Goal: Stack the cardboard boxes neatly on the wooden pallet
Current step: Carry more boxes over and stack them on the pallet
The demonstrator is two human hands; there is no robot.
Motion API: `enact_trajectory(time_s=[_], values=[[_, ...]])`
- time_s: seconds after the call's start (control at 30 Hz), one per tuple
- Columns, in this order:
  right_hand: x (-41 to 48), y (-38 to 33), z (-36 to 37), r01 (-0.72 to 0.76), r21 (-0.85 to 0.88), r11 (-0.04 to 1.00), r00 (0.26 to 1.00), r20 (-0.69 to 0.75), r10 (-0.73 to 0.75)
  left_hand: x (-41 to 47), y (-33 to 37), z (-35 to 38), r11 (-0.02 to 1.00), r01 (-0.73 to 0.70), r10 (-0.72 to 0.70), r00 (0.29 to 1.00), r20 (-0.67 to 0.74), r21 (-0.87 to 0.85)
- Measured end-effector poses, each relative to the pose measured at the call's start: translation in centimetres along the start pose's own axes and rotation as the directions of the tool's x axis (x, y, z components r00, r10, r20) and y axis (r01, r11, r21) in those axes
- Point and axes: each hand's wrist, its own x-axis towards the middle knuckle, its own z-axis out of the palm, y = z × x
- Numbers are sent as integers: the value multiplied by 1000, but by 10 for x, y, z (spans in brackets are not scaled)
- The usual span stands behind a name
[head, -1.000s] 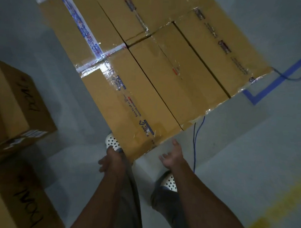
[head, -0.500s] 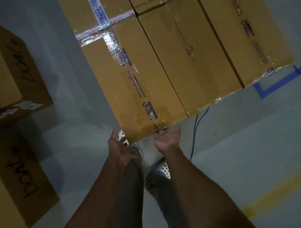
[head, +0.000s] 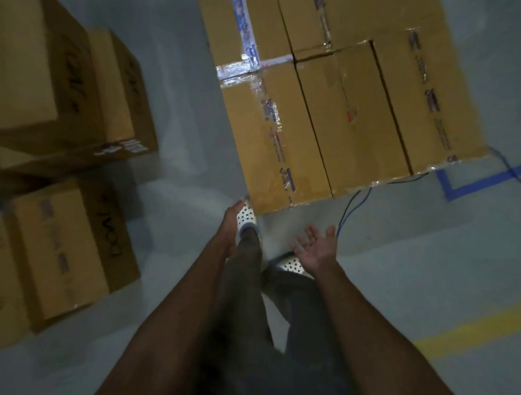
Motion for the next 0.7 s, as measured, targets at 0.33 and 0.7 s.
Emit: enact_trajectory(time_s=[0.33, 0.7], values=[[-112, 15, -40, 115, -206, 972, 985, 148, -85, -62, -56, -51, 972, -217, 214, 976, 41, 86], [-154, -5, 19, 221, -221, 950, 954, 252, -164, -85, -14, -91, 916, -394, 392, 919, 38, 80]])
